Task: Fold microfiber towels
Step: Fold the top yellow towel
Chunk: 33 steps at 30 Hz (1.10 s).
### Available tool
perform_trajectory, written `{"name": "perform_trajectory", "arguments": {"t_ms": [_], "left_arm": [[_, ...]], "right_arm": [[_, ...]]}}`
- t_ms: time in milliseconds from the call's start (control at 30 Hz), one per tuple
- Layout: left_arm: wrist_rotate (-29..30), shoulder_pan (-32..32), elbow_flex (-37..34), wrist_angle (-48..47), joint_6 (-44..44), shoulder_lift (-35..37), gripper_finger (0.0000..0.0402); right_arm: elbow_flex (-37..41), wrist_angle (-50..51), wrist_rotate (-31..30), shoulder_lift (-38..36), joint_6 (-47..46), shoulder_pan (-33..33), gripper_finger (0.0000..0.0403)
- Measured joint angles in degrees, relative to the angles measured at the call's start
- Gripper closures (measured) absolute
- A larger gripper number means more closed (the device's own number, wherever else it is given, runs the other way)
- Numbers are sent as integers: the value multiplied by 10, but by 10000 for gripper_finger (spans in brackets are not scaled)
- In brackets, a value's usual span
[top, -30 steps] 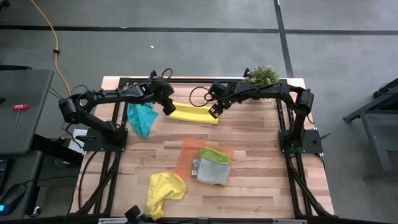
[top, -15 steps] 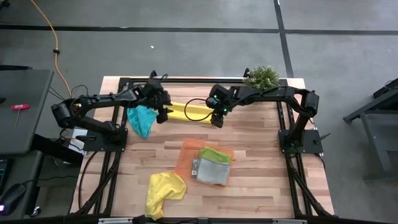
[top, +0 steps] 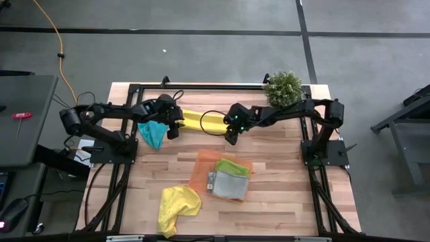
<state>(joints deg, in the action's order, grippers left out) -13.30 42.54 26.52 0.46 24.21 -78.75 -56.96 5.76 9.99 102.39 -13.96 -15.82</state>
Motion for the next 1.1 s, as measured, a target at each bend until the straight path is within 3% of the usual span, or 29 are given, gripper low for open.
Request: {"name": "perform_trajectory", "arguments": {"t_ms": [167,367,700,933,1100], "left_arm": [[5,0,0,0,-13,-39,269],[7,-18,2,8,-60,-69,269],[9,-100,0,44,-176,-73,268],[91,-156,5,38,-187,-70,268],[97,-154,25,-16,-180,-47,268]], "right_arm": [[12,-3,-65,0,22,10,194],[13,61,-71,4,68,13,194],[13,142,-116,3,94,14,194],[12,152,-124,-4,103,13,194],[12,178,-126,-47,118,11,195]]}}
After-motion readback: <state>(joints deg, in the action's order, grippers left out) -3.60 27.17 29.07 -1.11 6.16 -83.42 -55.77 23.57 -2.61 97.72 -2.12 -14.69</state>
